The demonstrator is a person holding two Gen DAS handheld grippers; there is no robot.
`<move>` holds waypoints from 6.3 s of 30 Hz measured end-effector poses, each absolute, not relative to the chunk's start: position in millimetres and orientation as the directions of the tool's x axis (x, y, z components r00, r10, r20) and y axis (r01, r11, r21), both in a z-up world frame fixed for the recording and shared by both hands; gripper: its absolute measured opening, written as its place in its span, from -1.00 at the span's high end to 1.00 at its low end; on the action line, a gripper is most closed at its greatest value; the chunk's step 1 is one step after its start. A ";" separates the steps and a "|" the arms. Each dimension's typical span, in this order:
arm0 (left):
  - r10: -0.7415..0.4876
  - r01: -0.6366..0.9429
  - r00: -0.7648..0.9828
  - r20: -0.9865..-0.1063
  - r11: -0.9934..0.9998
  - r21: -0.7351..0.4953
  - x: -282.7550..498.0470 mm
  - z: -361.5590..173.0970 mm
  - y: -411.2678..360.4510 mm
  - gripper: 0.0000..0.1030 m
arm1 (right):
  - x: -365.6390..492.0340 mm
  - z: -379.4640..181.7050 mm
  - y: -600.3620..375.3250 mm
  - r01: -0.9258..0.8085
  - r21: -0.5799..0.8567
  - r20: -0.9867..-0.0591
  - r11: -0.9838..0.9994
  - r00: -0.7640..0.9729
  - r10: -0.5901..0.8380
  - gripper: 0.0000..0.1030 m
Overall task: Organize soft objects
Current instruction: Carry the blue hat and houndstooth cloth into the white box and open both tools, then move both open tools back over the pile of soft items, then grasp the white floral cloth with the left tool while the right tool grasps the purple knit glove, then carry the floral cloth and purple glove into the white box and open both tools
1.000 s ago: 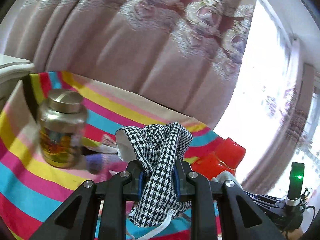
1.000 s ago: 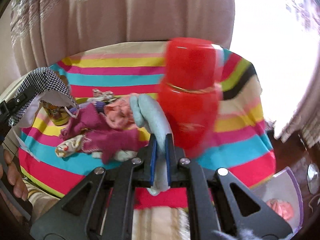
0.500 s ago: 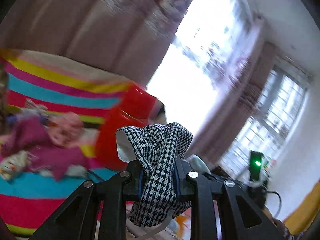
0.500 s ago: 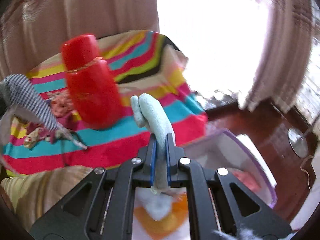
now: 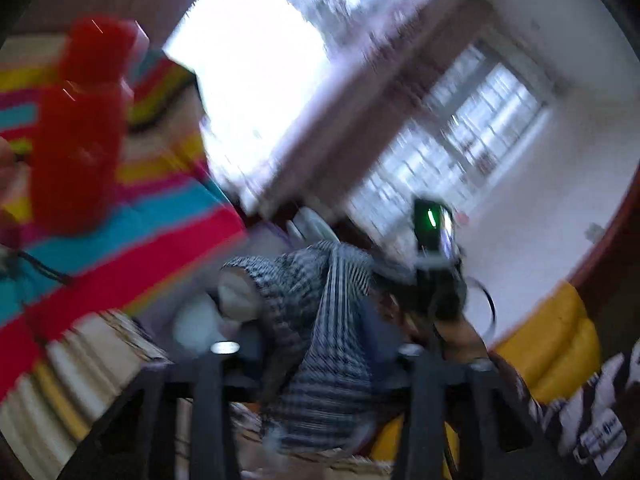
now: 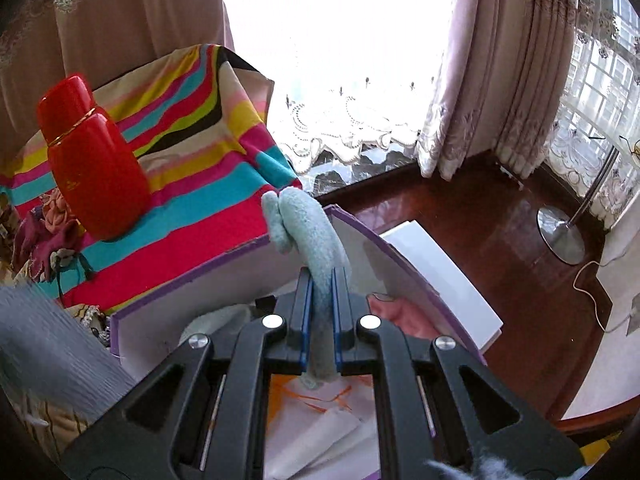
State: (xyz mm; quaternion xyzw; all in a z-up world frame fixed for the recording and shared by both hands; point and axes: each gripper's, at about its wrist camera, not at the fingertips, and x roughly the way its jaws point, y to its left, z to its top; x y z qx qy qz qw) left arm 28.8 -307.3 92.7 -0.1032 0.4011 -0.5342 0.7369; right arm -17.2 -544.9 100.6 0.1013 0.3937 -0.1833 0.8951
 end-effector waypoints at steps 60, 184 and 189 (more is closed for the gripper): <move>-0.267 -0.019 0.650 -0.712 0.930 -0.366 149.4 40.2 -17.6 -0.35 | 88.0 102.6 -294.6 -0.167 0.050 -0.776 0.985 0.614 0.143 -0.16; -0.651 0.679 0.535 -0.538 0.711 -0.185 95.5 124.2 -293.7 0.74 | -4.6 70.7 -491.4 0.113 0.258 -0.771 0.960 0.622 0.134 0.60; -0.665 0.717 0.504 -0.552 0.678 -0.162 92.3 125.3 -330.2 0.74 | -8.0 50.1 -474.2 0.067 0.317 -0.776 0.946 0.591 0.218 0.60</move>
